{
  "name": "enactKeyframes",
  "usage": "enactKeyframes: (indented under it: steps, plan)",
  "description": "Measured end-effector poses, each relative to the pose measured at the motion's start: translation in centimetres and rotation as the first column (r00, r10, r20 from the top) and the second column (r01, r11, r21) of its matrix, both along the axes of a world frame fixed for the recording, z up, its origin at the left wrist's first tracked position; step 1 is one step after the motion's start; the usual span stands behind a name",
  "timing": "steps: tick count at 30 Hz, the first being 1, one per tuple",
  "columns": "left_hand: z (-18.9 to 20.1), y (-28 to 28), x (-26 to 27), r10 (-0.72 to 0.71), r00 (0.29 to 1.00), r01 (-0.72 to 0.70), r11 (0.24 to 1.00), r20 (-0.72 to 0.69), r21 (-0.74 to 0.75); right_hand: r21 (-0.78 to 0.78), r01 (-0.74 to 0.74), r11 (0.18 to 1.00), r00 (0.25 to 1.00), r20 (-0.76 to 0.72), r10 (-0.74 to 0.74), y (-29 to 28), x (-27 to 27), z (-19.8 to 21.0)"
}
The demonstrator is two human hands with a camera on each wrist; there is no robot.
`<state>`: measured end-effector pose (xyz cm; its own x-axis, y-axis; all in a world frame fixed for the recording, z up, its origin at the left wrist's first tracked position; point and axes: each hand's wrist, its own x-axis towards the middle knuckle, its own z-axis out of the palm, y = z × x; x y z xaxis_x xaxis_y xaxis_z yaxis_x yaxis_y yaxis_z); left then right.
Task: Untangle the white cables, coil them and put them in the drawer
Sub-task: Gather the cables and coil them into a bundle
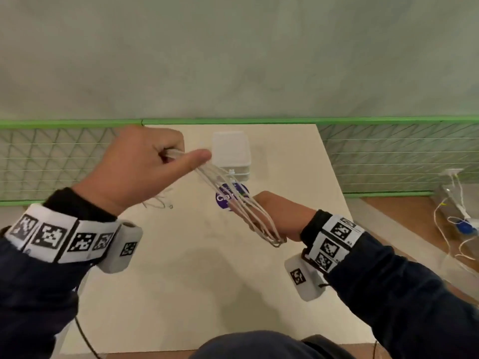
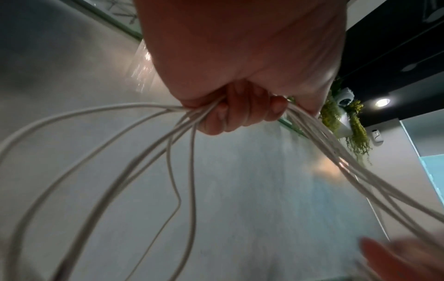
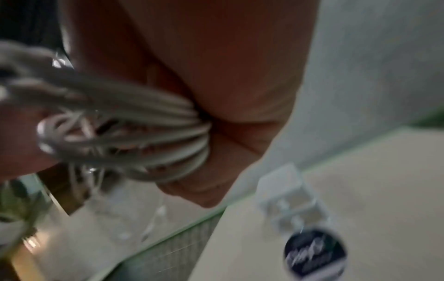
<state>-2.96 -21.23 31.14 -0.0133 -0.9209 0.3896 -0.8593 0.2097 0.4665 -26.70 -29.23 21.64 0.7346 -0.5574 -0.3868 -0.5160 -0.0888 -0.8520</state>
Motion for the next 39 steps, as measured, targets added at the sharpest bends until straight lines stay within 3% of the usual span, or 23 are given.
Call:
enactKeyframes:
  steps: [1, 3, 7, 11, 16, 20, 24, 29, 34, 39]
  plan:
    - [0.5, -0.7, 0.1, 0.013, 1.000, -0.012, 0.999, 0.013, -0.042, 0.152, -0.075, 0.986, 0.993, 0.106, 0.059, 1.0, 0.6, -0.4]
    - [0.9, -1.8, 0.7, 0.052, 0.998, -0.049, 0.993, 0.023, -0.104, 0.452, -0.129, 0.883, 0.965, 0.261, 0.007, 2.8, 1.7, -0.5]
    - [-0.1, -2.2, 2.6, 0.172, 0.985, -0.168, 0.978, 0.022, -0.122, 0.628, -0.171, 0.759, 0.954, 0.298, -0.032, 4.1, 2.3, 0.4]
    - [-2.1, -1.5, 3.9, 0.239, 0.970, -0.236, 0.970, 0.039, -0.058, 0.560, -0.301, 0.772, 0.927, 0.361, 0.100, 4.0, 1.7, 1.4]
    - [-4.2, -0.8, 5.1, 0.320, 0.946, -0.322, 0.947, 0.049, 0.019, 0.483, -0.305, 0.821, 0.878, 0.477, 0.046, 4.0, 2.2, 3.6]
    - [-5.6, 1.2, 3.7, 0.321, 0.932, -0.315, 0.947, -0.167, 0.062, 0.550, -0.179, 0.816, 0.848, 0.507, -0.156, 4.0, 2.8, 4.6]
    - [-7.0, 4.1, 1.8, 0.243, 0.933, -0.204, 0.964, -0.264, 0.168, 0.575, -0.034, 0.817, 0.780, 0.527, -0.338, 3.8, 3.4, 5.0]
    - [-7.6, 5.6, 0.9, 0.227, 0.838, -0.094, 0.956, -0.497, 0.279, 0.685, 0.142, 0.714, 0.733, 0.412, -0.541, 4.6, 4.5, 5.2]
    - [-6.4, 7.3, -2.5, 0.102, 0.929, -0.018, 0.972, -0.356, 0.233, 0.635, 0.276, 0.722, 0.694, 0.388, -0.607, 4.8, 5.8, 4.9]
    - [-7.1, 7.9, -3.9, 0.110, 0.972, -0.061, 0.972, -0.209, 0.229, 0.612, 0.228, 0.758, 0.725, 0.413, -0.552, 5.7, 6.0, 4.8]
